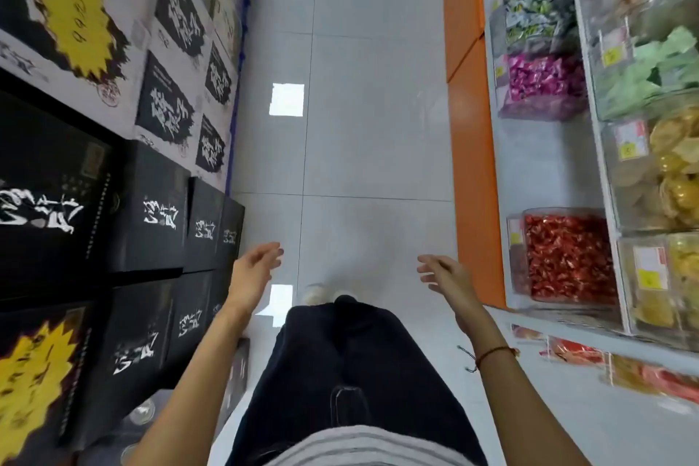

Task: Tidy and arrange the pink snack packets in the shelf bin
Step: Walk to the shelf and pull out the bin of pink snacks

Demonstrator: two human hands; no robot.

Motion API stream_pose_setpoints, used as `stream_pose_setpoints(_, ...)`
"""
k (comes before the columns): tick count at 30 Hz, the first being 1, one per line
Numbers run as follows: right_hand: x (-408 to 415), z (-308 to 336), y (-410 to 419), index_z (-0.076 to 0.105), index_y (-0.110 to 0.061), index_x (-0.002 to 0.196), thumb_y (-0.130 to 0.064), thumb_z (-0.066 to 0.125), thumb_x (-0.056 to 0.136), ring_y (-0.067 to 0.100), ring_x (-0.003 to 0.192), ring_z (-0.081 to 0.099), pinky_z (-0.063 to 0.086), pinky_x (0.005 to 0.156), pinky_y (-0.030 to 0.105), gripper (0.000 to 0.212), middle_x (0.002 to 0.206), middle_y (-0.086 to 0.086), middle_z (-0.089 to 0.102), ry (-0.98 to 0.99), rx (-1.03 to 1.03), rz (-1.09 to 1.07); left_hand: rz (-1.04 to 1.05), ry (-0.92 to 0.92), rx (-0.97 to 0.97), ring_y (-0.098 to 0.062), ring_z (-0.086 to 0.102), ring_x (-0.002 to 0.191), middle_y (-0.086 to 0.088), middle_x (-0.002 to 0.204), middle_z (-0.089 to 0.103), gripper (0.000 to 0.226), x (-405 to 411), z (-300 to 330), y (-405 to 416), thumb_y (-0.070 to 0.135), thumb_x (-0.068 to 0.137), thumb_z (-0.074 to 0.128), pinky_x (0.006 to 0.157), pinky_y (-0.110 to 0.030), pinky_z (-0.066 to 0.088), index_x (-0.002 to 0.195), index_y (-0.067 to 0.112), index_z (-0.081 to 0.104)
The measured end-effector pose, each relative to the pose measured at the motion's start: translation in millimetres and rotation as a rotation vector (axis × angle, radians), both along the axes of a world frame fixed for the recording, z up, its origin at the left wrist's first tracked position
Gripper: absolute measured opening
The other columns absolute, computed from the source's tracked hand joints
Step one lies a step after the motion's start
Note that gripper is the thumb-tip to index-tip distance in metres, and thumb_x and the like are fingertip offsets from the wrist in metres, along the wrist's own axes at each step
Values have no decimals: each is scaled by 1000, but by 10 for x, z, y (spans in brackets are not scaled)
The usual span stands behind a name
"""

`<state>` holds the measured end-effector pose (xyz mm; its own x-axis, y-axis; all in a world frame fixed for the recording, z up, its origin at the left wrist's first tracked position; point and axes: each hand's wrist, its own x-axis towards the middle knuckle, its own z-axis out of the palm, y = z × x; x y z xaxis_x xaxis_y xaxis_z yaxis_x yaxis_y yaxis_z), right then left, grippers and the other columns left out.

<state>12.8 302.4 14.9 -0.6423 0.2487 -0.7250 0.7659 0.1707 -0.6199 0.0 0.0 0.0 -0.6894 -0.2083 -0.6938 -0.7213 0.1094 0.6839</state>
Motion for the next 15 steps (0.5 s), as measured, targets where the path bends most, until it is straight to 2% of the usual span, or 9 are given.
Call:
stream_pose_setpoints(3,-268,10,6,67,-11,103,-22,55,94,20,87,62,50,77,26,19,95,6,67,16,-2,-36,59,-7,-2,-8,62,92,3,104,66,23,-129,-20,-95,18,95,56,73,-18,43,116,13,62)
stream_pose_setpoints(8,-1005,47,-83,67,-10,101,-20,56,93,19,83,61,49,76,26,17,93,7,67,60,-16,-58,115,-45,10,-17,60,102,-2,110,64,18,-547,-30,-283,17,96,53,88,-29,42,112,15,61)
stream_pose_setpoints(15,-1954,1,-261,65,-11,104,-23,58,93,19,86,62,50,76,27,18,95,6,67,31,-14,-70,140,-34,19,-16,60,101,-3,111,64,21,-1597,-71,-439,18,96,53,87,-30,42,115,12,61)
